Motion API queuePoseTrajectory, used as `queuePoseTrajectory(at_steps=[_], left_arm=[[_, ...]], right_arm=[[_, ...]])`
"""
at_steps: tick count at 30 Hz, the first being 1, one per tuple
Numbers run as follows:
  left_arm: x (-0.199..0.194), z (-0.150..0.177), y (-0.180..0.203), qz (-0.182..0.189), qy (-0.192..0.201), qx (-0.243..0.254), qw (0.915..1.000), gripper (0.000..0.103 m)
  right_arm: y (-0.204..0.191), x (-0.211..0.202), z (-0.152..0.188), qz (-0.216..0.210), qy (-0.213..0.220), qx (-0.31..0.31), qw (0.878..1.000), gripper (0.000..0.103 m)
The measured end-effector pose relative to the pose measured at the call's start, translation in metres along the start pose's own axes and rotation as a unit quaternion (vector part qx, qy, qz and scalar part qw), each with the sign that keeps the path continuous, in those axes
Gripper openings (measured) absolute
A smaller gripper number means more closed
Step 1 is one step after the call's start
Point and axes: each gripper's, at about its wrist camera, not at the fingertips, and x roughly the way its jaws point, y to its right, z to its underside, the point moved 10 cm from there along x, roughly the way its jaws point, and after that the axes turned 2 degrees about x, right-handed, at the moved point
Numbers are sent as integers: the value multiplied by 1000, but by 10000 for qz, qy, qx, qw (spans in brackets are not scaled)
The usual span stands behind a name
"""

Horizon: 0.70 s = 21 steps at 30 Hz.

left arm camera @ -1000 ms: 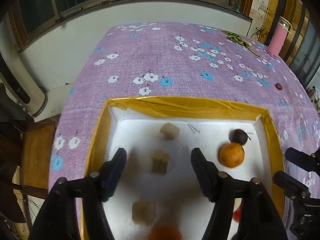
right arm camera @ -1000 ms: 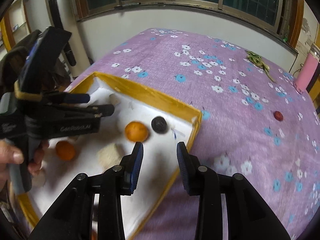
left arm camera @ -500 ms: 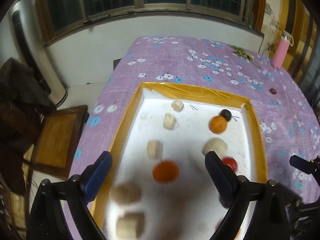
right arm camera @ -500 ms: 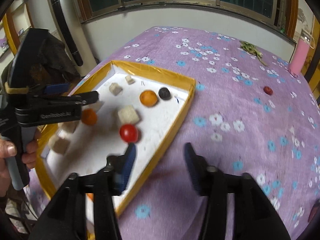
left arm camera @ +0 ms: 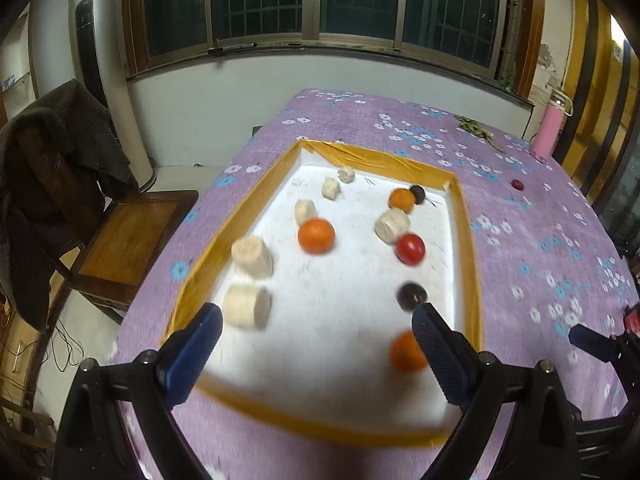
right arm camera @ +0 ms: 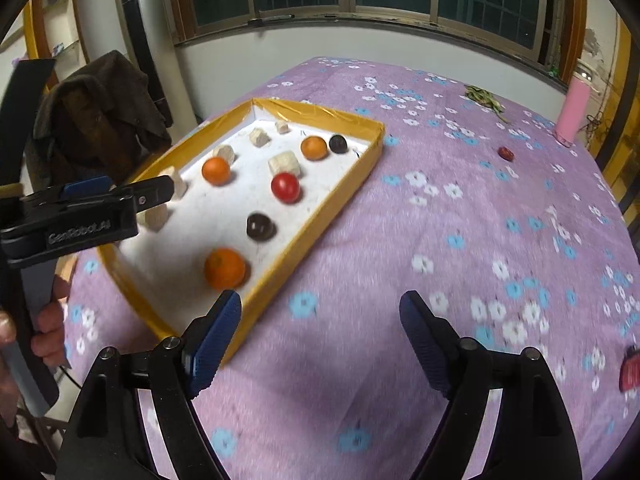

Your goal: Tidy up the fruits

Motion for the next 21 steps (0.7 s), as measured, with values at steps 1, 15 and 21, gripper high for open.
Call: queuePoseTrajectory(at_steps=[1, 15, 21], left_arm=[[-4, 5, 0, 4, 8, -20, 10000, 98], [-38, 50, -7, -186, 187, -40, 9996, 103], [-50, 48, -9, -408, 445, 124, 9981, 103]], right_arm=[[0, -3, 3, 51, 18, -3, 10000, 82], [6, -38, 34, 448, 342, 329, 9979, 103], [2, -47, 35, 586, 494, 281, 9967, 103]])
